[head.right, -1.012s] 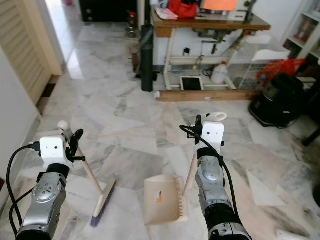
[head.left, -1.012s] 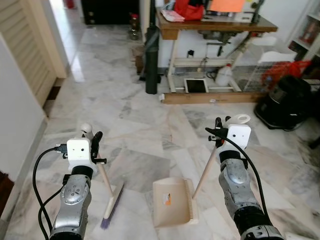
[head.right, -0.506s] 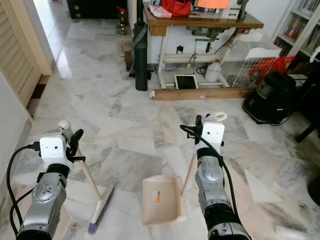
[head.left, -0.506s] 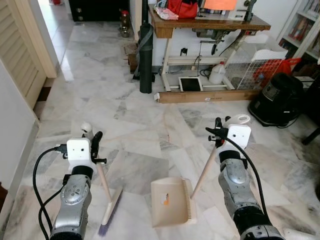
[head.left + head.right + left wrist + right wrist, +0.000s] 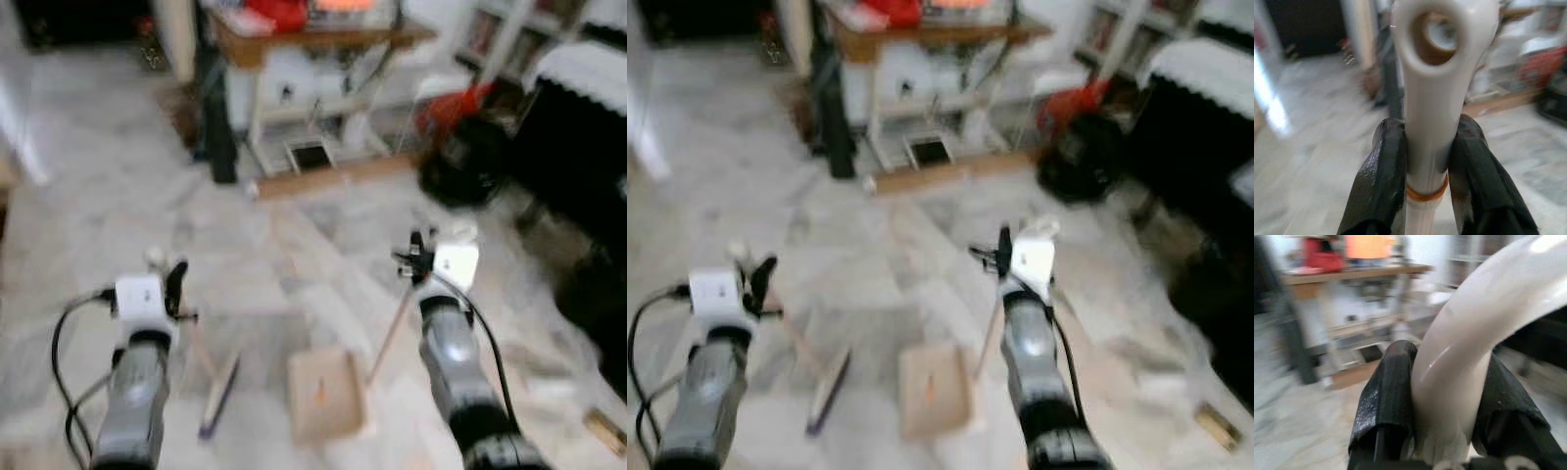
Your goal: Sweep floor
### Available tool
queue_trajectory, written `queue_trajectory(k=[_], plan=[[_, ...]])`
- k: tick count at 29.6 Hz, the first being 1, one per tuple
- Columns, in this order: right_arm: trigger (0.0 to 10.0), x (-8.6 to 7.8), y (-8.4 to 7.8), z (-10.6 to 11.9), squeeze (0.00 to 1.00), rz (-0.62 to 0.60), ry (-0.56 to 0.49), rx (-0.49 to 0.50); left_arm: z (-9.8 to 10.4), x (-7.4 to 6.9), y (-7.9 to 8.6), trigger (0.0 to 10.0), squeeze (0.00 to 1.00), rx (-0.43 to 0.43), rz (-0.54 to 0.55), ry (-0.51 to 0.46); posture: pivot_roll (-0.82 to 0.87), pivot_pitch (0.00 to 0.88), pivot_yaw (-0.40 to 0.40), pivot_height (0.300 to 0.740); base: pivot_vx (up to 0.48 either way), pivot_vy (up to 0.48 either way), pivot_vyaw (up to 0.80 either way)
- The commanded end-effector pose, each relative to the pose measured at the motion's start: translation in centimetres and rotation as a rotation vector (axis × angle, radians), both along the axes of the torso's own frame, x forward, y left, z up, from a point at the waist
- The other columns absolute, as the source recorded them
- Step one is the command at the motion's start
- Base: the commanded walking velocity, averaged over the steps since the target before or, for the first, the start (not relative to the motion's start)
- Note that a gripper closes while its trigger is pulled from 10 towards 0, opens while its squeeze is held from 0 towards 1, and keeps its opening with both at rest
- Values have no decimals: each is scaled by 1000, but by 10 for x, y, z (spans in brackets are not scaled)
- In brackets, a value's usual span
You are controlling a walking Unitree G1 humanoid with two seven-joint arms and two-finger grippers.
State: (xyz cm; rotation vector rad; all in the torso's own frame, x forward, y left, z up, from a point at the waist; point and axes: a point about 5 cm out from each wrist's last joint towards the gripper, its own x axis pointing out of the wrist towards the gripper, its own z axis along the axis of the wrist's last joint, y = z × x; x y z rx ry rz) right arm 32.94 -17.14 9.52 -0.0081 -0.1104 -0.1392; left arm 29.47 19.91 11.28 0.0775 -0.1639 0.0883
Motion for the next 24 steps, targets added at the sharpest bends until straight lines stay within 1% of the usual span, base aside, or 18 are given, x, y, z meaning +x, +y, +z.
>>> queue_trajectory(k=[1,8,13,20,24], plan=[[10000,4,3,12,0,16,-46,-28,-1,-4,4,10000,0,1,12,-8,46,30,-33,740,0,0,-781],[10000,5,4,12,0,12,-46,-28,0,-3,6,10000,0,-2,15,-9,45,39,-28,740,0,0,-779],[10000,4,3,12,0,10,-46,-28,1,-3,6,10000,0,-2,15,-10,44,40,-27,740,0,299,-775],[10000,4,3,11,0,7,-46,-29,1,-3,6,10000,0,-3,13,-11,46,30,-25,740,0,0,-775],[10000,5,4,12,0,8,-49,-26,2,-2,6,10000,0,0,11,-16,47,21,-25,740,0,415,-775]])
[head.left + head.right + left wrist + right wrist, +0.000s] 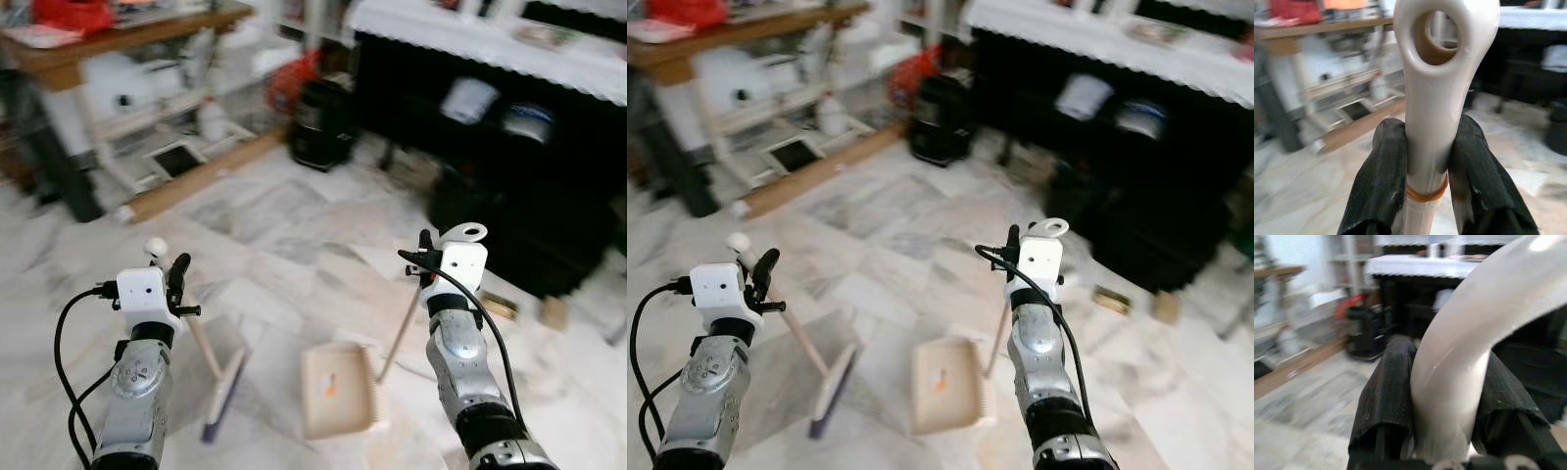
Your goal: Sweep floor
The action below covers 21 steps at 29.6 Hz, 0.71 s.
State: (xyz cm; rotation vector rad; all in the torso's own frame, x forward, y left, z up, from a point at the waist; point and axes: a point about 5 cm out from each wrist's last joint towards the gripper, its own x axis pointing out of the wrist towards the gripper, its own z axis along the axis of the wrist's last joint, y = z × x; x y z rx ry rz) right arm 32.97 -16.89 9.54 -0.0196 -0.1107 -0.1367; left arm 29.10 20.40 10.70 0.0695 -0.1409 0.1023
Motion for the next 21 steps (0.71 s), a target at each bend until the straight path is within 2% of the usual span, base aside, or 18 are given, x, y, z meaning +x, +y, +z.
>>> queue_trajectory(k=[1,21], plan=[[10000,5,1,12,0,7,-50,-15,8,2,1,10000,0,11,-3,-38,47,21,-25,740,0,255,-775],[10000,4,4,10,0,15,-48,-7,8,2,0,10000,0,22,-12,-38,46,10,-25,740,0,0,-765]])
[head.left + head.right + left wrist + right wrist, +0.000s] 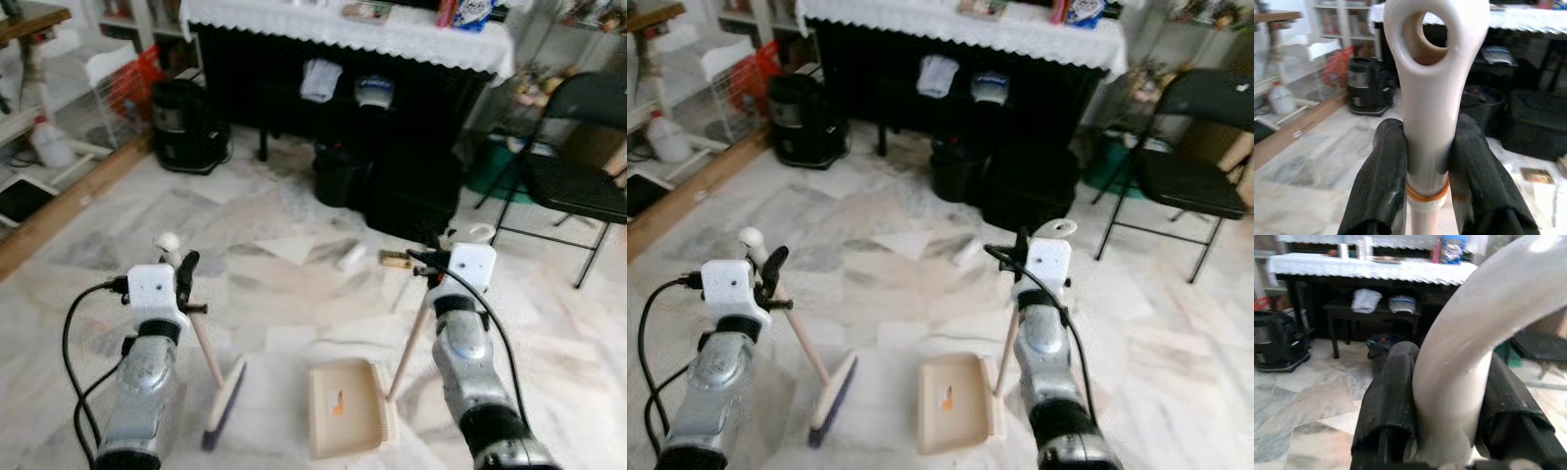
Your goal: Sweep floor
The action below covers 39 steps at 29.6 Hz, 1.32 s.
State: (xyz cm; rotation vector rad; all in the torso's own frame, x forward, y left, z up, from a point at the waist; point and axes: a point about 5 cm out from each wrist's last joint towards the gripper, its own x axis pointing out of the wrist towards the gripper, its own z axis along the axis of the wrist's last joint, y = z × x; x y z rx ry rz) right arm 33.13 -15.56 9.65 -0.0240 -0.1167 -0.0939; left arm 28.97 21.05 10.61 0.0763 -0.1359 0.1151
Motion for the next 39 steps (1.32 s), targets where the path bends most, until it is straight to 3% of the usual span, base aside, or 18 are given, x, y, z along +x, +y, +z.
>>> queue_trajectory(k=[1,5,13,39], plan=[[10000,2,-8,9,0,-26,-42,1,9,3,-7,10000,0,17,-27,-43,49,16,-26,740,0,0,-756],[10000,2,-8,10,0,-24,-49,-3,9,3,-7,10000,0,17,-26,-46,49,16,-26,740,0,0,-705],[10000,2,-9,13,0,-32,-67,-5,9,4,-6,10000,0,23,-18,-40,47,20,-25,740,0,0,0],[10000,2,-10,11,0,-32,-56,-16,8,3,-5,10000,0,30,2,-34,40,37,-32,740,329,0,0]])
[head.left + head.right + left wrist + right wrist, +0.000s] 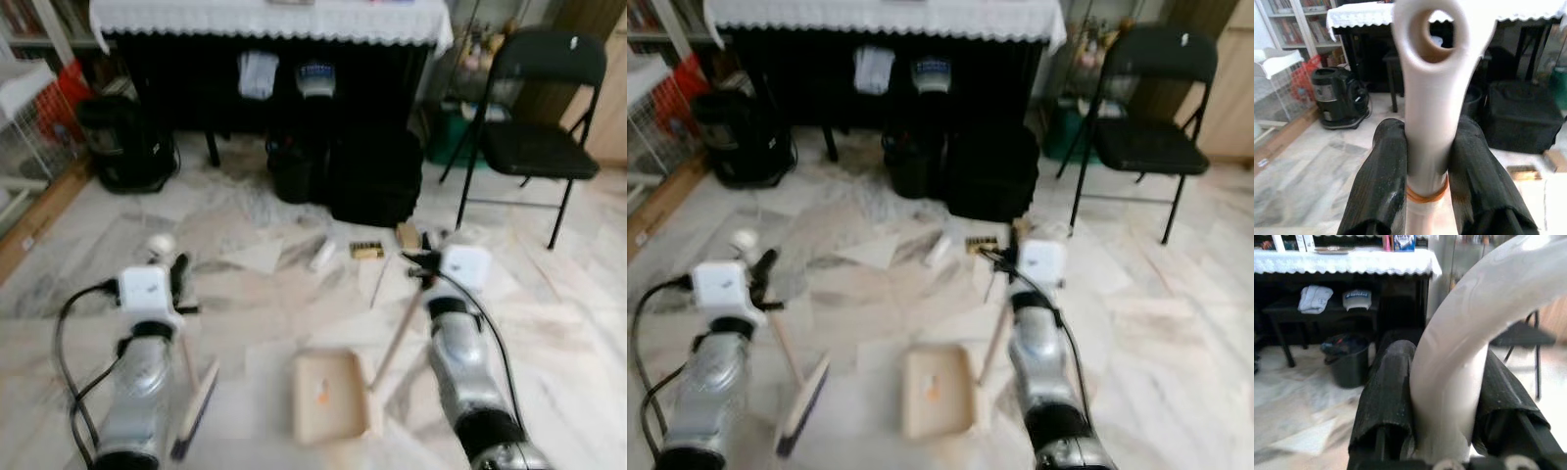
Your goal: Sweep floor
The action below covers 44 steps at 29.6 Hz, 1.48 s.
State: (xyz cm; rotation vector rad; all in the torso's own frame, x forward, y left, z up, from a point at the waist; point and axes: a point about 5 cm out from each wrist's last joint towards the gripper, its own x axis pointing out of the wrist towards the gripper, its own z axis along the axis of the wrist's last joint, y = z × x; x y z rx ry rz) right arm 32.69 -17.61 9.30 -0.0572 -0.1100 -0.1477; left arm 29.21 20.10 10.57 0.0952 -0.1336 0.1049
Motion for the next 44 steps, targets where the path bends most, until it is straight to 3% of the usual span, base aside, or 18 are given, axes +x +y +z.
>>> queue_trajectory(k=[1,16,44], plan=[[10000,6,10,15,0,24,-64,12,8,1,5,10000,0,11,10,-38,40,37,-32,740,360,0,0],[10000,7,12,14,0,30,-56,13,7,2,5,10000,0,16,5,-36,42,0,-28,740,361,0,0],[10000,7,12,14,0,34,-55,12,8,3,3,10000,0,11,9,-43,43,14,-34,740,349,0,0]])
